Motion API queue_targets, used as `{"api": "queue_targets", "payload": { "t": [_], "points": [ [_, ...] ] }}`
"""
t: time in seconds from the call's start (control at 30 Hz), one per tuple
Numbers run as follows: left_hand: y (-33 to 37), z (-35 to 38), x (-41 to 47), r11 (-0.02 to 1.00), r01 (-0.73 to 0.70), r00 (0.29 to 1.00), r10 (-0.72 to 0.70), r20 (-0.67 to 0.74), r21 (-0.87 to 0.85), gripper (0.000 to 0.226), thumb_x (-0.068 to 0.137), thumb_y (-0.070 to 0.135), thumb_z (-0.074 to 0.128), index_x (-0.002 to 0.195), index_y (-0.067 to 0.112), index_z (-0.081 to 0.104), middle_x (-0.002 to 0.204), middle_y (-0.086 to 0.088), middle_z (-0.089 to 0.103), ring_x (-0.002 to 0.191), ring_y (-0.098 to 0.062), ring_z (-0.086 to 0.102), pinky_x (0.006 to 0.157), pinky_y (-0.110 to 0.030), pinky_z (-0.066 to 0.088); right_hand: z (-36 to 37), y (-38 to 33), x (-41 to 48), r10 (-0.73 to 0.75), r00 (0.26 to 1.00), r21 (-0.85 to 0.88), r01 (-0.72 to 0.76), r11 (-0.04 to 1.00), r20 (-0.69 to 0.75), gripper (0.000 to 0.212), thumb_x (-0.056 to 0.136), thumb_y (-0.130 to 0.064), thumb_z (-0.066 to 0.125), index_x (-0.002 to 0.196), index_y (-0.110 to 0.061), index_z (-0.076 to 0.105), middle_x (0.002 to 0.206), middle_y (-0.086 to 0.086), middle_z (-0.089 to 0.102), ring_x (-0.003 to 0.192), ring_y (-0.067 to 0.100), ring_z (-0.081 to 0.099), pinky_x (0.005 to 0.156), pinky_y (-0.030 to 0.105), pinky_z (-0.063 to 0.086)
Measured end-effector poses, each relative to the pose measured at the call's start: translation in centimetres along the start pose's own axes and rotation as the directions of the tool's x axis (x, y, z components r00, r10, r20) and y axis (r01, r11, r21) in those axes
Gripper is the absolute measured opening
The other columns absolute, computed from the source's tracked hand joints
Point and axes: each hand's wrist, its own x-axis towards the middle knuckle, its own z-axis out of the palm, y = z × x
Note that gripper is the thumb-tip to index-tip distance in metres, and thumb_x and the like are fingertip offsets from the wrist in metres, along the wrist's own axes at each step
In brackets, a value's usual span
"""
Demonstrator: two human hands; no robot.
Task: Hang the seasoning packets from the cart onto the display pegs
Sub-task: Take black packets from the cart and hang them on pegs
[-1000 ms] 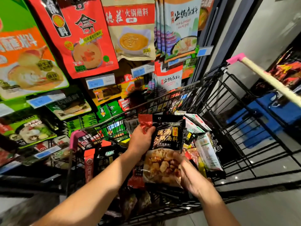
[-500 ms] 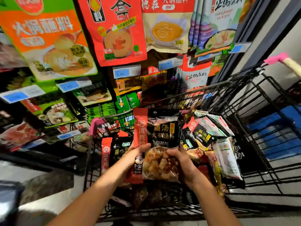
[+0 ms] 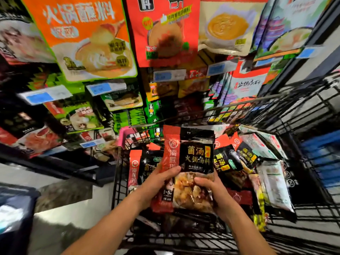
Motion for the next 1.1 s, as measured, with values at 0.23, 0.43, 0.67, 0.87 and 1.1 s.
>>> {"api": "queue_targets", "payload": {
  "t": [0.23, 0.43, 0.67, 0.87, 1.1],
  "points": [
    [0.3, -3.4, -0.9, 0.994, -0.037, 0.996, 0.028, -0.087, -0.104, 0.052, 0.091, 0.062, 0.056, 0.128, 0.028, 0.068, 0.12, -0.008, 0.074, 0.108, -0.027, 0.072, 0.099, -0.047, 0.055, 1.8, 0.9, 0.8, 0.106, 0.994, 0.086, -0.103, 0.991, -0.034, 0.104, 0.046, -0.033, 0.097, 0.138, -0.008, 0.053, 0.117, 0.018, 0.074, 0.102, 0.035, 0.074, 0.073, 0.045, 0.061],
    [-0.8, -10.9, 3.4, 0.86, 0.026, 0.911, 0.189, -0.366, 0.509, 0.023, 0.099, 0.023, 0.063, 0.122, 0.018, 0.064, 0.119, -0.006, 0.069, 0.121, -0.028, 0.062, 0.102, -0.037, 0.046, 1.5, 2.2, 0.9, 0.138, 0.989, 0.268, -0.119, 0.956, -0.054, 0.116, 0.034, -0.035, 0.103, 0.134, 0.003, 0.059, 0.12, 0.026, 0.069, 0.098, 0.038, 0.072, 0.088, 0.05, 0.059],
    [-5.3, -11.6, 9.9, 0.745, 0.254, 0.852, 0.13, -0.507, 0.617, 0.118, 0.059, 0.039, 0.081, 0.157, 0.022, 0.017, 0.145, -0.015, 0.05, 0.121, -0.038, 0.058, 0.104, -0.046, 0.049, 1.8, 0.0, -2.3, 0.034, 0.998, 0.318, -0.019, 0.948, -0.043, 0.068, 0.036, -0.029, 0.096, 0.093, 0.003, 0.078, 0.081, 0.022, 0.075, 0.062, 0.03, 0.074, 0.05, 0.035, 0.06],
    [-5.6, -9.0, 9.7, 0.671, 0.386, 0.795, 0.107, -0.597, 0.633, 0.134, 0.064, 0.044, 0.094, 0.161, 0.014, 0.006, 0.153, -0.024, 0.037, 0.14, -0.043, 0.04, 0.113, -0.053, 0.039, 1.8, 1.4, -2.7, 0.037, 0.968, 0.264, 0.032, 0.964, -0.25, 0.07, 0.068, -0.027, 0.082, 0.129, 0.002, 0.066, 0.113, 0.028, 0.072, 0.094, 0.04, 0.075, 0.076, 0.048, 0.062],
    [-7.2, -13.1, 11.7, 0.796, 0.285, 0.862, 0.032, -0.506, 0.535, 0.089, 0.032, 0.054, 0.096, 0.108, 0.015, 0.072, 0.102, -0.01, 0.076, 0.09, -0.03, 0.073, 0.086, -0.044, 0.061, 1.4, 1.3, -2.1, 0.086, 0.955, 0.309, 0.006, 0.951, -0.284, 0.132, 0.061, -0.035, 0.094, 0.162, -0.004, 0.015, 0.125, 0.027, 0.069, 0.111, 0.046, 0.069, 0.087, 0.052, 0.06]
  ]
}}
